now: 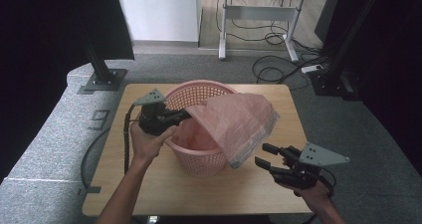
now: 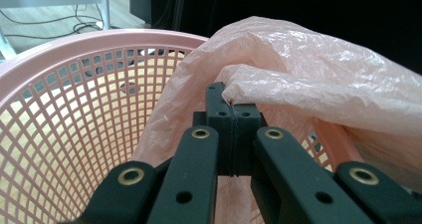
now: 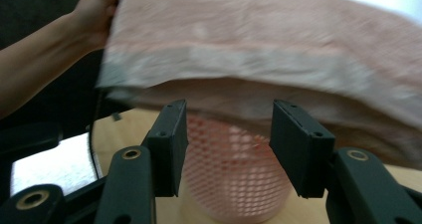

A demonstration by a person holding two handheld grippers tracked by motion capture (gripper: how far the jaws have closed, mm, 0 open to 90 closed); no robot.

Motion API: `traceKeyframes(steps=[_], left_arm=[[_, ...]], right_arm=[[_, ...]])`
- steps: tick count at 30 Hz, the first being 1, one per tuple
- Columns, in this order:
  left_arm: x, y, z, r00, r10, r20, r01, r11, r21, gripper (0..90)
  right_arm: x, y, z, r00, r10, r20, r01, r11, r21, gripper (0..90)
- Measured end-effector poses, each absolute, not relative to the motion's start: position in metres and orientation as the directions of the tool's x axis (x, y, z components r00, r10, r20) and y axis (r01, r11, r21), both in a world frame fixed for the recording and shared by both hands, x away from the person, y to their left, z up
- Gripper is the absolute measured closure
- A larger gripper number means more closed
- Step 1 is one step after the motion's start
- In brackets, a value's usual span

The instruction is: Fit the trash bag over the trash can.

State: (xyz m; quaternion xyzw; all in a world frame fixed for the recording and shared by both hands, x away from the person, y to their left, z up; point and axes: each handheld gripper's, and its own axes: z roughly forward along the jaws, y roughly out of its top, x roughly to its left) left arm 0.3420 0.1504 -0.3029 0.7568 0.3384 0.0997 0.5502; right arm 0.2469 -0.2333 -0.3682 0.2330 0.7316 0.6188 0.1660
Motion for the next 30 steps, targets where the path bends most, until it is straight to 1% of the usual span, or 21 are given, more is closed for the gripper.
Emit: traceKeyframes(steps=[3, 7, 11, 18, 22, 26, 30], left_arm=[[0.342, 0.149, -0.302, 0.749, 0.623, -0.226, 0.410, -0.167, 0.897, 89.3], [0.344, 0.149, -0.300, 0.744, 0.624, -0.237, 0.422, -0.164, 0.892, 89.3], [0.346, 0.151, -0.300, 0.741, 0.623, -0.253, 0.434, -0.156, 0.887, 89.3], [0.348, 0.151, -0.301, 0.736, 0.618, -0.276, 0.451, -0.144, 0.881, 89.3], [0.349, 0.151, -0.301, 0.738, 0.613, -0.284, 0.456, -0.143, 0.878, 89.3], [0.349, 0.153, -0.300, 0.733, 0.614, -0.293, 0.464, -0.137, 0.875, 89.3], [0.350, 0.154, -0.299, 0.734, 0.611, -0.298, 0.469, -0.138, 0.872, 89.3]], right_arm=[[0.241, -0.226, -0.373, -0.835, 0.549, 0.027, 0.124, 0.141, 0.982, 45.8], [0.241, -0.218, -0.378, -0.839, 0.542, 0.034, 0.135, 0.147, 0.980, 45.4], [0.239, -0.213, -0.376, -0.842, 0.540, 0.023, 0.122, 0.149, 0.981, 45.4], [0.236, -0.200, -0.369, -0.824, 0.562, -0.065, 0.060, 0.200, 0.978, 46.1], [0.237, -0.193, -0.367, -0.814, 0.573, -0.093, 0.038, 0.213, 0.976, 46.8], [0.235, -0.188, -0.365, -0.837, 0.536, -0.113, 0.013, 0.225, 0.974, 47.3], [0.231, -0.190, -0.370, -0.819, 0.553, -0.152, 0.004, 0.271, 0.963, 44.3]])
